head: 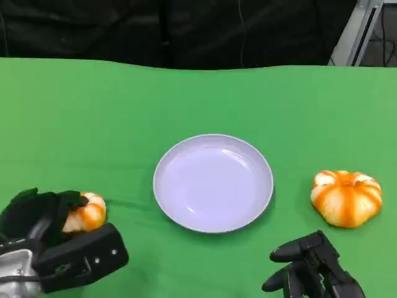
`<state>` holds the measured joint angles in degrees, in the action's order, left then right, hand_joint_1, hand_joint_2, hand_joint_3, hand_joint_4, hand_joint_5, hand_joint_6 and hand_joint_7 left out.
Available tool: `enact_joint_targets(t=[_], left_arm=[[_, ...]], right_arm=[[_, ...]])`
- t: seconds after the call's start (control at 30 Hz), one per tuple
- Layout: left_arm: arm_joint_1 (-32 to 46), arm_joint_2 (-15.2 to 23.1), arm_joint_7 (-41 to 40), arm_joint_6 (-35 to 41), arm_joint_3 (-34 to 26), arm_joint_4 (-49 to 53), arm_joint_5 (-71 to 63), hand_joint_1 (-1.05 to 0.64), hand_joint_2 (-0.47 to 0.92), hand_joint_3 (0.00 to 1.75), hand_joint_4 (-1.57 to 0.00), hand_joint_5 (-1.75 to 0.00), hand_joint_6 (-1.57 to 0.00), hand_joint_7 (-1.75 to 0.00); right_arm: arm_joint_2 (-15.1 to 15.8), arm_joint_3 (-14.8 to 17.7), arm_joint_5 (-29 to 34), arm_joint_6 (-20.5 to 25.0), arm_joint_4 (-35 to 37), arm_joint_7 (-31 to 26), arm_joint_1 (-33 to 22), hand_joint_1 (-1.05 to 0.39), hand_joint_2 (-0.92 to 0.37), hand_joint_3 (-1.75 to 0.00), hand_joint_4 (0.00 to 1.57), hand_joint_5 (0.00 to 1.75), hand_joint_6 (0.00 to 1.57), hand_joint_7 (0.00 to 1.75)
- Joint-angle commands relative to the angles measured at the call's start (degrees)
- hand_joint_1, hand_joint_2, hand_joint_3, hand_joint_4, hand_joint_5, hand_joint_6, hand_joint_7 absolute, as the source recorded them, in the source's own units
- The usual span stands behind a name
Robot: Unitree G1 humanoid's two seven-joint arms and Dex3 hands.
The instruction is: Grasp the bread from the table and place it into the plate.
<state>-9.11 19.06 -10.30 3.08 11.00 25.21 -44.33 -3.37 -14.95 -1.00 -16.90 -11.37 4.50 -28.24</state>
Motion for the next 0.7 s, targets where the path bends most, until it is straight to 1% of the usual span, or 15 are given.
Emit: enact_joint_targets(t=[0.03, 0.07, 0.1, 0.13, 0.2, 0.23, 0.3, 0.4, 0.43, 0.47, 0.5, 0.6, 0.67, 0.7], left_arm=[[0.52, 1.25, -1.46, -2.11, 1.49, 3.52, 1.8, -0.34, 0.9, 0.28, -0.76, -1.74, -0.7, -1.53], [0.4, 1.38, -1.77, -2.32, 1.71, 3.81, 2.06, -0.34, 0.9, 0.28, -0.76, -1.74, -0.66, -1.63], [0.32, 1.5, -1.97, -2.41, 1.9, 3.99, 2.27, -0.34, 0.9, 0.29, -0.76, -1.74, -0.63, -1.7], [0.24, 1.61, -2.14, -2.47, 2.09, 4.14, 2.48, -0.34, 0.9, 0.29, -0.76, -1.75, -0.62, -1.72], [0.18, 1.88, -3.43, -3.26, 2.48, 4.58, 2.63, -0.33, 0.9, 0.29, -0.76, -1.75, -0.61, -1.74], [1.0, 2.38, -7.31, -6.2, 2.42, 3.56, 2.32, -0.31, 0.9, 0.32, -0.76, -1.75, -0.6, -1.74], [1.93, 3.08, -12.38, -10.03, 2.47, 2.52, 2.03, -0.25, 0.82, 0.45, -0.73, -1.75, -0.57, -1.75], [1.94, 3.43, -14.25, -11.54, 2.77, 3.05, 2.16, -0.24, 0.8, 0.5, -0.72, -1.75, -0.56, -1.75], [2.32, 3.18, -18.91, -14.19, 2.82, 1.64, 1.34, -0.24, 0.8, 0.5, -0.72, -1.75, -0.56, -1.75], [2.6, 3.01, -22.47, -16.19, 2.88, 0.62, 0.72, -0.22, 0.7, 0.71, -0.74, -1.75, -0.58, -1.71], [2.74, 2.93, -25.06, -17.64, 2.98, 0.08, 0.29, -0.21, 0.65, 0.84, -0.75, -1.75, -0.59, -1.7], [1.54, 2.16, -32.91, -21.58, 4.12, 0.74, -1.86, -0.21, 0.54, 1.07, -0.78, -1.75, -0.62, -1.69], [0.08, 1.69, -36.34, -23.39, 5.26, 2.05, -3.2, -0.21, 0.51, 1.15, -0.8, -1.75, -0.63, -1.69], [-0.75, 1.47, -37.81, -24.19, 5.9, 2.82, -3.88, -0.22, 0.48, 1.21, -0.82, -1.75, -0.65, -1.66]], right_arm=[[0.2, 0.23, -0.05, 0.06, -0.53, -0.37, 0.0, -0.24, -0.92, -1.0, 0.16, 1.75, 0.05, 1.75], [0.2, 0.23, -0.05, 0.09, -0.55, -0.4, 0.0, -0.24, -0.92, -1.0, 0.16, 1.75, 0.05, 1.75], [0.21, 0.22, -0.05, 0.09, -0.55, -0.41, 0.0, -0.24, -0.92, -1.0, 0.16, 1.75, 0.05, 1.75], [0.22, 0.21, -0.06, 0.09, -0.54, -0.43, 0.01, -0.24, -0.92, -1.0, 0.16, 1.75, 0.05, 1.75], [0.29, 0.18, 0.26, -0.22, -0.34, -0.55, 0.13, -0.24, -0.92, -1.0, 0.16, 1.75, 0.05, 1.75], [0.25, 0.11, 0.48, -0.38, -0.26, -0.68, 0.1, -0.24, -0.92, -1.01, 0.16, 1.75, 0.05, 1.75], [0.2, 0.02, 0.7, -0.53, -0.19, -0.84, 0.04, -0.24, -0.92, -1.01, 0.16, 1.75, 0.05, 1.75], [0.19, -0.02, 0.72, -0.52, -0.21, -0.91, 0.01, -0.24, -0.92, -1.01, 0.16, 1.75, 0.05, 1.75], [0.28, 0.07, 0.43, -0.59, -0.13, -0.72, 0.01, -0.24, -0.92, -1.01, 0.16, 1.75, 0.05, 1.75], [0.35, 0.13, 0.21, -0.64, -0.07, -0.57, 0.01, -0.24, -0.92, -1.01, 0.16, 1.75, 0.05, 1.75], [0.39, 0.17, 0.07, -0.67, -0.03, -0.47, 0.01, -0.25, -0.92, -1.0, 0.16, 1.75, 0.05, 1.75], [0.39, 0.2, -0.17, -0.44, -0.17, -0.37, -0.14, -0.25, -0.92, -1.0, 0.16, 1.75, 0.05, 1.75], [0.42, 0.19, -0.25, -0.24, -0.32, -0.35, -0.2, -0.25, -0.92, -1.0, 0.17, 1.75, 0.05, 1.75], [0.45, 0.19, -0.27, -0.16, -0.39, -0.34, -0.21, -0.25, -0.92, -1.0, 0.17, 1.75, 0.05, 1.75]])
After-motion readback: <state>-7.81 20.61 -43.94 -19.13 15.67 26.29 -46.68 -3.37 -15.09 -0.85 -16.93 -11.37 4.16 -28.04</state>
